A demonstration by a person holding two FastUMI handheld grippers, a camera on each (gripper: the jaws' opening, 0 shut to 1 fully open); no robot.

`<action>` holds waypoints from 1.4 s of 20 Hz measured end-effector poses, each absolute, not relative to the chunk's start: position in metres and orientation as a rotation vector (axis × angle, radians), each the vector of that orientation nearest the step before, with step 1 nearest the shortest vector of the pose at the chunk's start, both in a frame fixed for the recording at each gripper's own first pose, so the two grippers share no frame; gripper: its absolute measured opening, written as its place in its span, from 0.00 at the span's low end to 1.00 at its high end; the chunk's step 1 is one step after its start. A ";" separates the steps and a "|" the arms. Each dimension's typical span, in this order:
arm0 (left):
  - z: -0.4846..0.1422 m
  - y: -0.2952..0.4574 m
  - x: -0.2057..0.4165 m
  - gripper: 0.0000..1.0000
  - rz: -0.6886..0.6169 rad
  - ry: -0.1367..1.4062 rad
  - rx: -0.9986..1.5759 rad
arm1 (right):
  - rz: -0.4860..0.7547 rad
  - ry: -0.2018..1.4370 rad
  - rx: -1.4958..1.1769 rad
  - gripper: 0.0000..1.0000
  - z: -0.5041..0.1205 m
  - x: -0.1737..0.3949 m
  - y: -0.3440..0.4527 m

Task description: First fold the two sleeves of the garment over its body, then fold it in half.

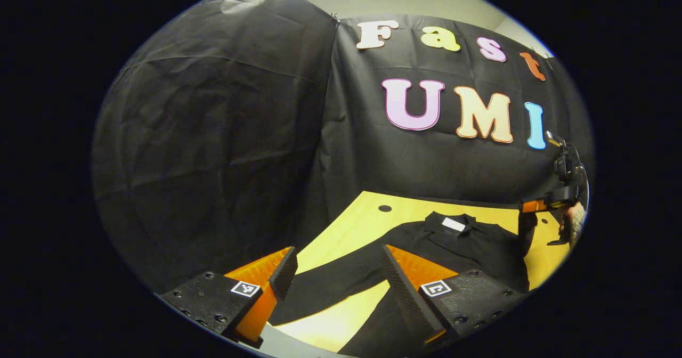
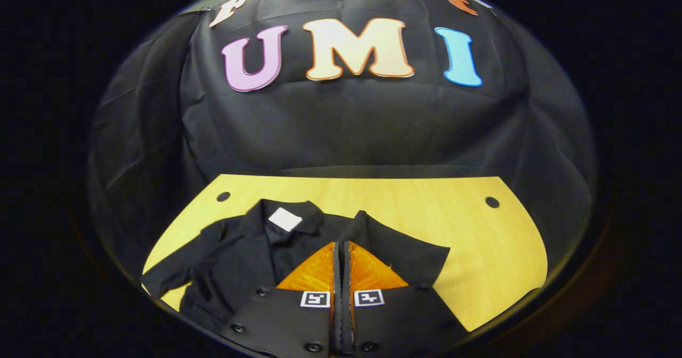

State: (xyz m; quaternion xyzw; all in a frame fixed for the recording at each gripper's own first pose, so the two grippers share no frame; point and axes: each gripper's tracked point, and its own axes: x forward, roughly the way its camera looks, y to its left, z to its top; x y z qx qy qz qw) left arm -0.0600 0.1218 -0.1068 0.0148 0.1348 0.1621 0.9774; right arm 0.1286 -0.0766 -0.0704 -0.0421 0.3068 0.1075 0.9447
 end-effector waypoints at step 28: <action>-0.275 0.223 -0.090 0.95 0.502 0.618 -0.004 | 0.598 0.702 -0.250 0.02 -0.164 0.119 0.211</action>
